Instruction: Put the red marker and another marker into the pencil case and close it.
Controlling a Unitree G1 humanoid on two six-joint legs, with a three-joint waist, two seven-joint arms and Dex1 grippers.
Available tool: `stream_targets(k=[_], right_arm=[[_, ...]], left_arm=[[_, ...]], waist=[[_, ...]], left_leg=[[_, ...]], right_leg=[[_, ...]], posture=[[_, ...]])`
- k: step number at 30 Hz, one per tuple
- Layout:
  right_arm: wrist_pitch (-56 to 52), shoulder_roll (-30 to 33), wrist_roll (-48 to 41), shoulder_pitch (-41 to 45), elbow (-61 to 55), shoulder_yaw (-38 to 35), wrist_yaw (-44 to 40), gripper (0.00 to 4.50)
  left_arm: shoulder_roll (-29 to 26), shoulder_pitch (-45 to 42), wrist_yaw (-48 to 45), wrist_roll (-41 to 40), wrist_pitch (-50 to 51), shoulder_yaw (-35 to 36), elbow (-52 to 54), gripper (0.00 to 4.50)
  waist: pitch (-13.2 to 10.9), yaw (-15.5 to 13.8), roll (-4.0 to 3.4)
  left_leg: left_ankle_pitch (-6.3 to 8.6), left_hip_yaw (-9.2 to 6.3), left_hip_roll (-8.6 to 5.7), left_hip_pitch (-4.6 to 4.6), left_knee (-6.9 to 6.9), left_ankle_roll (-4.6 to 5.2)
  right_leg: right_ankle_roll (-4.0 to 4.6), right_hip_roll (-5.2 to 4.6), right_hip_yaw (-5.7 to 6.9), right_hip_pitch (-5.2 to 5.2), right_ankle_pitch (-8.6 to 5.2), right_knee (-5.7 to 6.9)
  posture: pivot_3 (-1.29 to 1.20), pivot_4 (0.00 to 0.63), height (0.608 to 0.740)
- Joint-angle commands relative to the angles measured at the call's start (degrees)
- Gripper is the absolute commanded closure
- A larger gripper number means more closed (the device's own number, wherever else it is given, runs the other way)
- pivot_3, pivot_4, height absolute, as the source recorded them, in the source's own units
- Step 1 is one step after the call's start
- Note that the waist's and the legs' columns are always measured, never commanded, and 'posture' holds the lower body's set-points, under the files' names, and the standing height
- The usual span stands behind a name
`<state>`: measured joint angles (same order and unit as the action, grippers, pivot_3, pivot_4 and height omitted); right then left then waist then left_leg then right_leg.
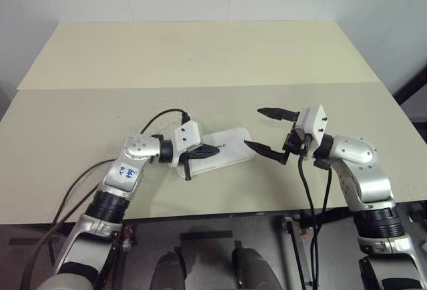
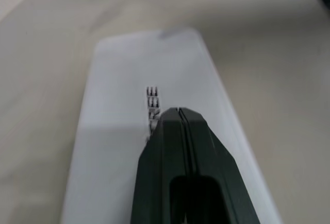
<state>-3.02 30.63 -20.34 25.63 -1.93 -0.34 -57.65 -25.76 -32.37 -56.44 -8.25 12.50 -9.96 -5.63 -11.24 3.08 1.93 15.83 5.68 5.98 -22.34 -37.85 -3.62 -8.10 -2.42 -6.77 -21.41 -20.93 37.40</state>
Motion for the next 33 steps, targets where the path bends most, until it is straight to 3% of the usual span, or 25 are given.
stream_targets(k=[1, 4, 15, 27, 33], right_arm=[[0.1, 0.1, -1.3, -0.5, -1.6, -1.4, 0.5, 0.00], [0.6, 0.1, -1.7, -0.3, -0.1, -1.7, 0.0, 0.00], [1.3, 1.7, -2.3, 1.6, 2.9, -2.3, -2.7, 0.00], [2.0, 7.6, -2.9, -4.0, 1.7, -7.4, -3.3, 0.00], [1.6, 7.8, -4.2, -6.3, 1.4, -10.8, -1.9, 0.00]], left_arm=[[-0.4, 0.7, -0.1, -4.8, -0.4, 4.7, 2.9, 4.47], [-2.0, 4.7, -2.2, -9.5, -1.9, 8.8, 6.7, 3.89], [-8.4, 13.0, -4.3, -16.3, -3.8, 18.7, 11.8, 0.17], [-10.3, 17.6, -1.8, -18.8, -4.6, 23.6, 15.9, 0.04], [-14.0, 22.9, -2.4, -21.0, -2.2, 27.2, 17.7, 0.04]], waist=[[0.0, 0.2, 0.00], [0.0, 0.5, 0.00], [0.0, 0.4, 0.00], [0.0, 0.1, 0.01], [0.0, 0.8, -0.01]], left_leg=[[0.00, 0.00, 0.00, 0.00, 0.01, 0.00], [0.00, 0.02, 0.00, 0.01, 0.06, 0.00], [0.00, 0.02, 0.01, -0.01, 0.17, 0.00], [0.01, 0.04, -0.03, -0.04, 0.56, 0.01], [0.00, 0.09, 0.02, 0.01, 0.75, 0.00]], right_leg=[[0.00, 0.00, 0.00, 0.00, 0.00, 0.00], [0.00, 0.00, -0.01, -0.02, 0.00, -0.01], [0.01, -0.01, 0.00, -0.06, -0.01, -0.08], [0.02, -0.05, 0.02, -0.04, -0.01, -0.52], [0.07, -0.02, 0.02, -0.09, -0.04, -0.58]], posture=[[0.00, 0.150, 0.740], [0.00, 0.150, 0.740], [0.00, 0.150, 0.740], [0.00, 0.150, 0.740], [0.00, 0.150, 0.740]])
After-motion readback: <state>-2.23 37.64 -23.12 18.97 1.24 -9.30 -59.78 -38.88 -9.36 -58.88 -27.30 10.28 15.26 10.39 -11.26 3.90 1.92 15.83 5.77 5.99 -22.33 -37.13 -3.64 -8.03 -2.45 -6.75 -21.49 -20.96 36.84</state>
